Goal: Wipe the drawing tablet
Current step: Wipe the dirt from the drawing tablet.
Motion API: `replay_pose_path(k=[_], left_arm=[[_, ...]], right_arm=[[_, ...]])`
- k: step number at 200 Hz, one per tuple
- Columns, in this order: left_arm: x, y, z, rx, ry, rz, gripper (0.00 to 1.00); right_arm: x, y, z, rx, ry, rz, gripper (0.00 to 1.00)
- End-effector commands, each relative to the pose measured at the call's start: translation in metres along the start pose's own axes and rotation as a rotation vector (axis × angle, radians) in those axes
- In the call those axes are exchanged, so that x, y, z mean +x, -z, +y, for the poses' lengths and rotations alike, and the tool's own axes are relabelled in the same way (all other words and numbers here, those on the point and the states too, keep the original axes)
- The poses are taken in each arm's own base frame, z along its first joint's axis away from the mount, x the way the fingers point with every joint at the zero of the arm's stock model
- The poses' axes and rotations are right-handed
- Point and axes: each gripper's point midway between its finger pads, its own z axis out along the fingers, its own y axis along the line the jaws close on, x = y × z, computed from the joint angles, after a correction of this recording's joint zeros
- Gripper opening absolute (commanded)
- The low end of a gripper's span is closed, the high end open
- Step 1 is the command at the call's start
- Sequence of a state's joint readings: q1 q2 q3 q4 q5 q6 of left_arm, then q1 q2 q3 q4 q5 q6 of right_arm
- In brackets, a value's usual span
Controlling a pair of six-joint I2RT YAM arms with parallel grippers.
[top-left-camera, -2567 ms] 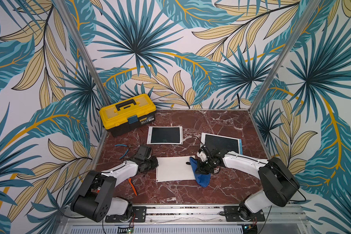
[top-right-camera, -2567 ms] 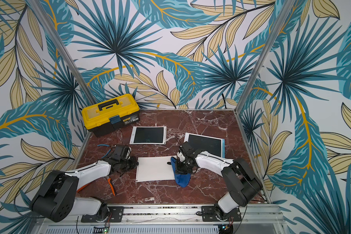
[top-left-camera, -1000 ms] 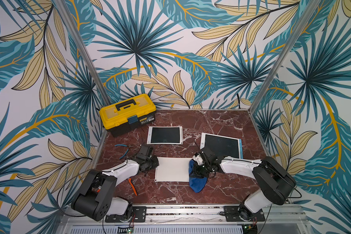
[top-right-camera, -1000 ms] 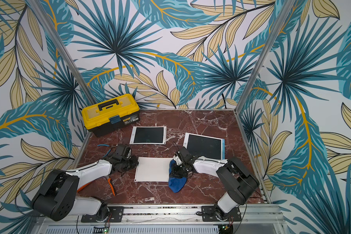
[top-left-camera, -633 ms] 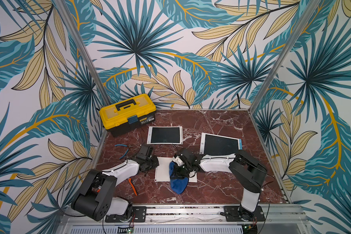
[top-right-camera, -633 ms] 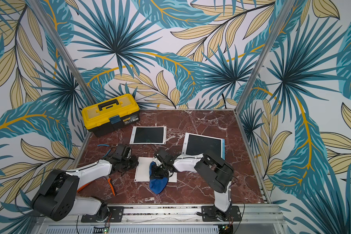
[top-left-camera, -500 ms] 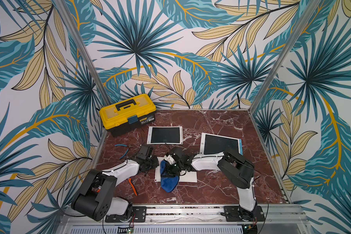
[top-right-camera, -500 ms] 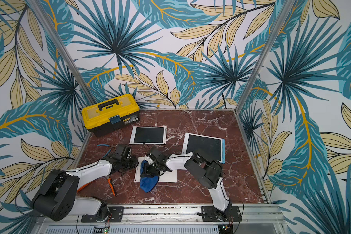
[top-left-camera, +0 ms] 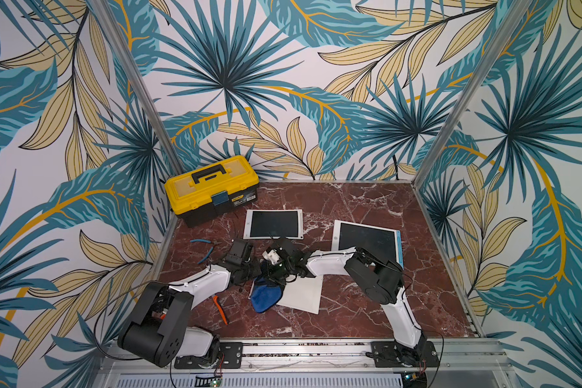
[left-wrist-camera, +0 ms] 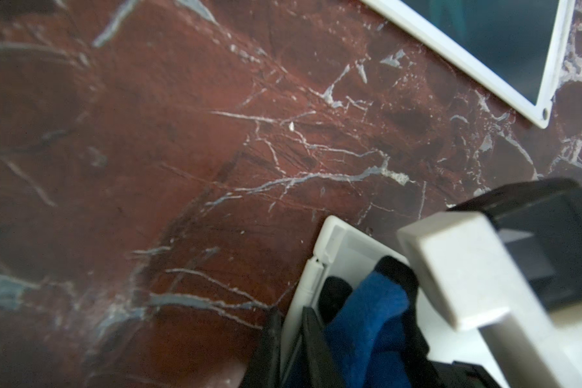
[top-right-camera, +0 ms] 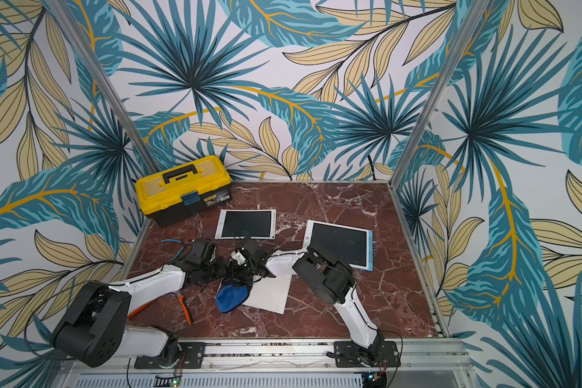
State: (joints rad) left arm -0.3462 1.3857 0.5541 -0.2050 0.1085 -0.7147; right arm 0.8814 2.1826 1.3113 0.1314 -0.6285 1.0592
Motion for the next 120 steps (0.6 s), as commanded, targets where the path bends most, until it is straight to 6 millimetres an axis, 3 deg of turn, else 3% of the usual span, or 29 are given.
replay_pose_path(k=[1, 21, 43, 89, 120], left_arm=[[0.047, -0.003, 0.033, -0.103, 0.019, 0.155, 0.14], [0.046, -0.003, 0.032, -0.103, 0.019, 0.154, 0.13], [0.046, -0.003, 0.032, -0.102, 0.018, 0.154, 0.14], [0.046, -0.003, 0.031, -0.101, 0.017, 0.154, 0.13], [0.046, -0.003, 0.032, -0.102, 0.017, 0.156, 0.14]], right_arm=[[-0.037, 0.045, -0.074, 0.198, -0.089, -0.151, 0.11], [-0.033, 0.075, -0.092, 0.227, -0.099, -0.174, 0.11], [-0.013, 0.099, -0.112, 0.298, -0.082, -0.177, 0.11], [0.053, 0.124, -0.154, 0.327, -0.134, -0.146, 0.11], [0.076, 0.140, -0.160, 0.321, -0.130, -0.151, 0.11]])
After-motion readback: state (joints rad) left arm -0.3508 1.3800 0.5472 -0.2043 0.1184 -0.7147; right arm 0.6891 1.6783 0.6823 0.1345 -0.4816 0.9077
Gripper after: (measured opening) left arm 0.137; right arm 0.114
